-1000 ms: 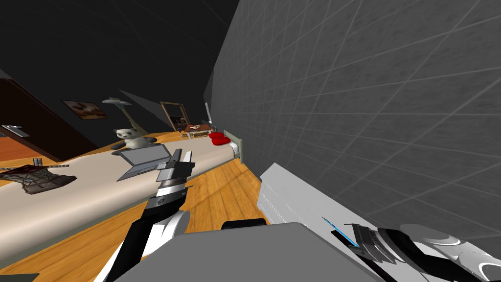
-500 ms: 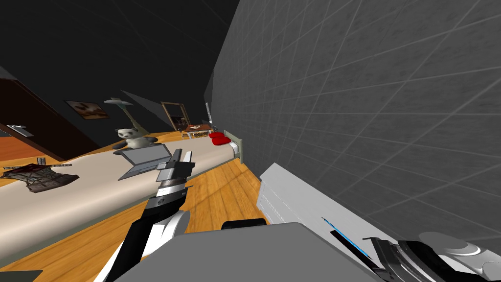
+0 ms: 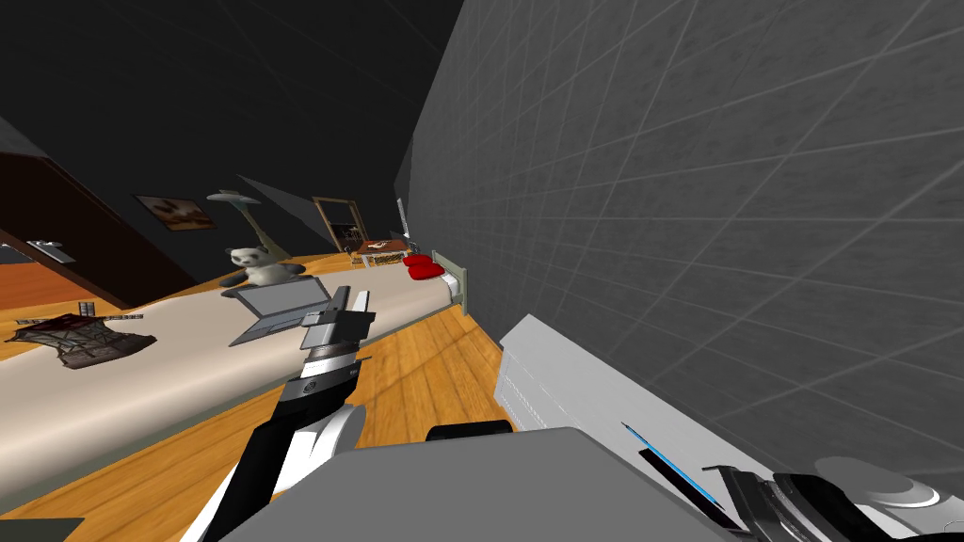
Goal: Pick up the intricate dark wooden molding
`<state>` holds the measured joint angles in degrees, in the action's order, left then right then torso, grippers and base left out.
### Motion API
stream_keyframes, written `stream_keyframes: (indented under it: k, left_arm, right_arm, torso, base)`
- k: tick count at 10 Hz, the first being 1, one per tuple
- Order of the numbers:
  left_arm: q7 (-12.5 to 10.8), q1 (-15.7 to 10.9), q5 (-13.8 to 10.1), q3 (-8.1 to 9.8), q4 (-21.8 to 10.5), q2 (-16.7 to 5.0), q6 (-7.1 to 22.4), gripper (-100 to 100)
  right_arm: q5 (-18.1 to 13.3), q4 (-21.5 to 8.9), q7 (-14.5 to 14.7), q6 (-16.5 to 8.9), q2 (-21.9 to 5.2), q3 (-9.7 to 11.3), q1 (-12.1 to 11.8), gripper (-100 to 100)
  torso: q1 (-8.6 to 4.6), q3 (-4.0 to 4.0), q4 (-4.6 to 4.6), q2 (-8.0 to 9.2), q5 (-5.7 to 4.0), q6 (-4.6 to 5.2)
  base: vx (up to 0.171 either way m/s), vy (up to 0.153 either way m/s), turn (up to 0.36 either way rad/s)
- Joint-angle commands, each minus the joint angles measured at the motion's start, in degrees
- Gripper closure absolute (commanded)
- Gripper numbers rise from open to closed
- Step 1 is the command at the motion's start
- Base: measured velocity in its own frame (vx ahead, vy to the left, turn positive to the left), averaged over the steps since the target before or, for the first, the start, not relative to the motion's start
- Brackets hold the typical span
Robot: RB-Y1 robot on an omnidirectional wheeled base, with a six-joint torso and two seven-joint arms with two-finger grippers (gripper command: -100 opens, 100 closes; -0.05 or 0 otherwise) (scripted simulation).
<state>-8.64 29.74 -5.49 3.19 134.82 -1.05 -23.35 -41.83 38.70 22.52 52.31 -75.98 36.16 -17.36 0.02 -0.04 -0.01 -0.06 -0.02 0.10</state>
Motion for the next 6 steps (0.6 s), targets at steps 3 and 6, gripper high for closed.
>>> stream_keyframes:
  k: [3, 6]
  left_arm:
    - [0.00, 0.00, 0.00, 0.00, 0.00, 0.00, 0.00, 0]
    - [0.00, 0.00, 0.00, 0.00, 0.00, 0.00, 0.00, 0]
  right_arm:
    - [-3.53, 0.68, 0.44, -0.30, 2.15, -5.74, -3.85, -100]
    - [-6.42, 0.55, 0.73, -0.12, 3.88, -10.26, -6.21, -100]
  torso:
    - [0.02, 0.02, 0.01, 0.04, 0.01, 0.00]
    - [0.02, 0.03, 0.01, 0.05, 0.01, 0.00]
  base:
    - [0.032, -0.005, 0.018]
    - [0.028, -0.006, 0.019]
